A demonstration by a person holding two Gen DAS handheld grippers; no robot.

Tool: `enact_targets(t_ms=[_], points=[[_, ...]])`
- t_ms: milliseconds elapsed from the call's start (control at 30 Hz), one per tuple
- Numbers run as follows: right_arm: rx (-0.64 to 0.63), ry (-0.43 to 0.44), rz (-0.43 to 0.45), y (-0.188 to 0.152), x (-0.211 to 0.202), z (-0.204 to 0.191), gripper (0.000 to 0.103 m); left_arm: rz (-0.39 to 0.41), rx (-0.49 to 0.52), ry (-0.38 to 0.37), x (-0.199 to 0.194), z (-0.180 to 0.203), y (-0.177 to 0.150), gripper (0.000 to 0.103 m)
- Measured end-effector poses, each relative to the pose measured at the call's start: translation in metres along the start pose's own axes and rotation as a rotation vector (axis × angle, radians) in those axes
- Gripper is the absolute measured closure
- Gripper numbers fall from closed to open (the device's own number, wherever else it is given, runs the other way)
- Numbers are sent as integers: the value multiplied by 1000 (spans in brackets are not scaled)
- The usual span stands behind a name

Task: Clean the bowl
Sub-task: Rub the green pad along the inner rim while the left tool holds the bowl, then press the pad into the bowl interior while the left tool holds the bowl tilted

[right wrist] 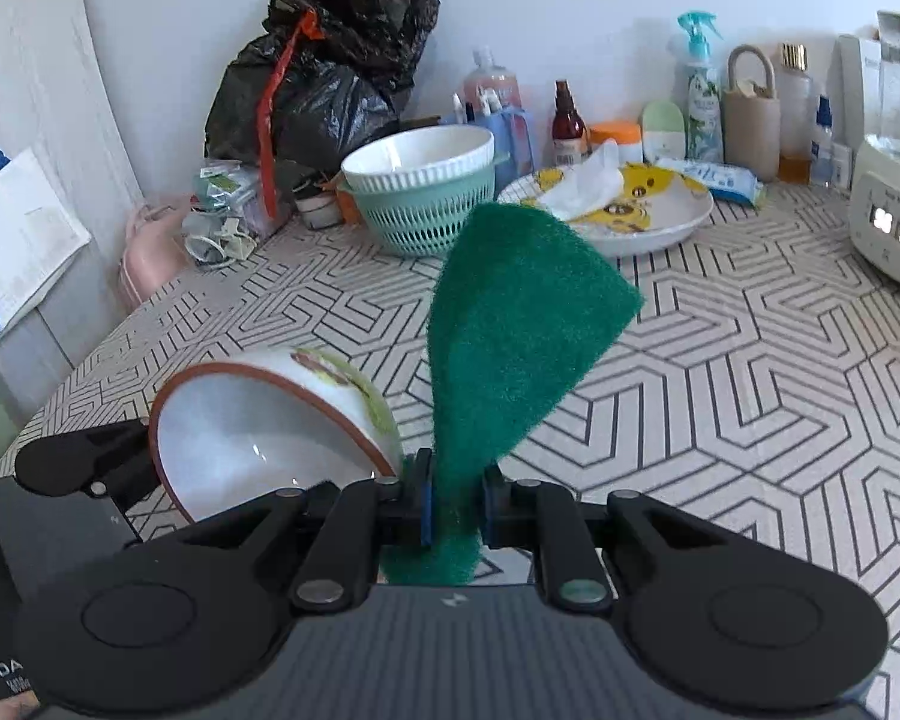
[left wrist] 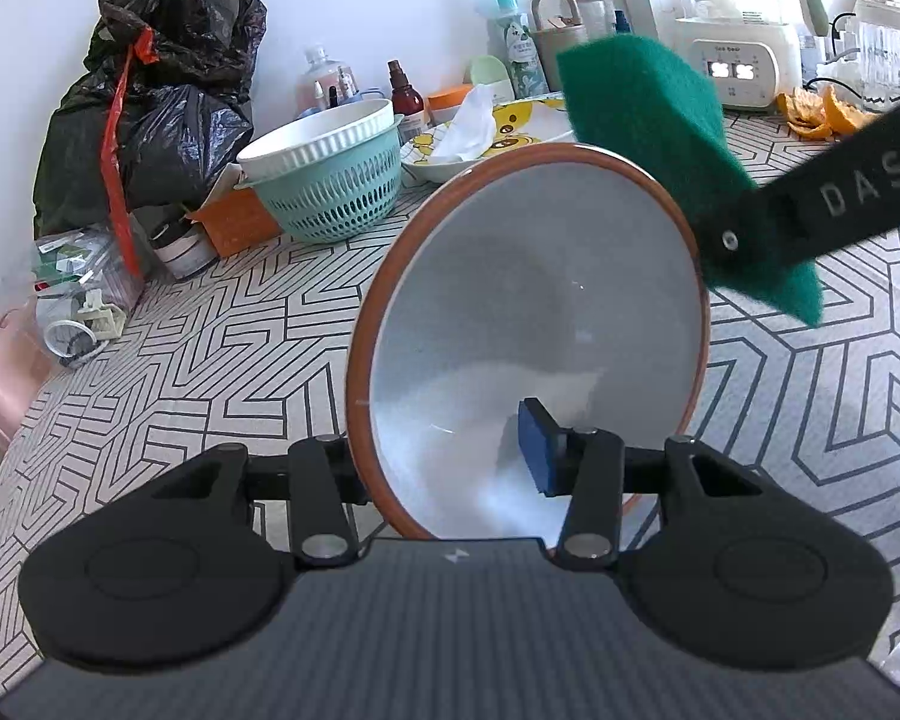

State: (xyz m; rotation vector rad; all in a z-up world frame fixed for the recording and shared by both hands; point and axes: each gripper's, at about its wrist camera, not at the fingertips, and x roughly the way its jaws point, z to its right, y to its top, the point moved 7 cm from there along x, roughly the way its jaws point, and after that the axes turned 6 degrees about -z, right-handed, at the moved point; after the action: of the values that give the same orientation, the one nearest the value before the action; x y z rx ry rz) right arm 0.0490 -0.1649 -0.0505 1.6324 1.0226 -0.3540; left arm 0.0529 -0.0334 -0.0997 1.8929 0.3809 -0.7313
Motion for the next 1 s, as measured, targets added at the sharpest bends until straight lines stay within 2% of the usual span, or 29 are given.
enact_targets(t_ms=[233, 500, 667, 767, 1000], points=[[43, 31, -4, -5, 0, 8, 87, 5, 13, 21, 0, 3, 1, 59], [50, 47, 22, -3, -13, 7, 88, -4, -8, 2, 1, -1, 3, 59], [60, 145, 32, -7, -27, -1, 88, -5, -5, -4, 2, -1, 3, 59], [63, 201, -2, -7, -16, -5, 88, -8, -7, -6, 3, -1, 3, 59], [79, 208, -47, -3, 2, -5, 88, -8, -9, -14, 2, -2, 2, 59]])
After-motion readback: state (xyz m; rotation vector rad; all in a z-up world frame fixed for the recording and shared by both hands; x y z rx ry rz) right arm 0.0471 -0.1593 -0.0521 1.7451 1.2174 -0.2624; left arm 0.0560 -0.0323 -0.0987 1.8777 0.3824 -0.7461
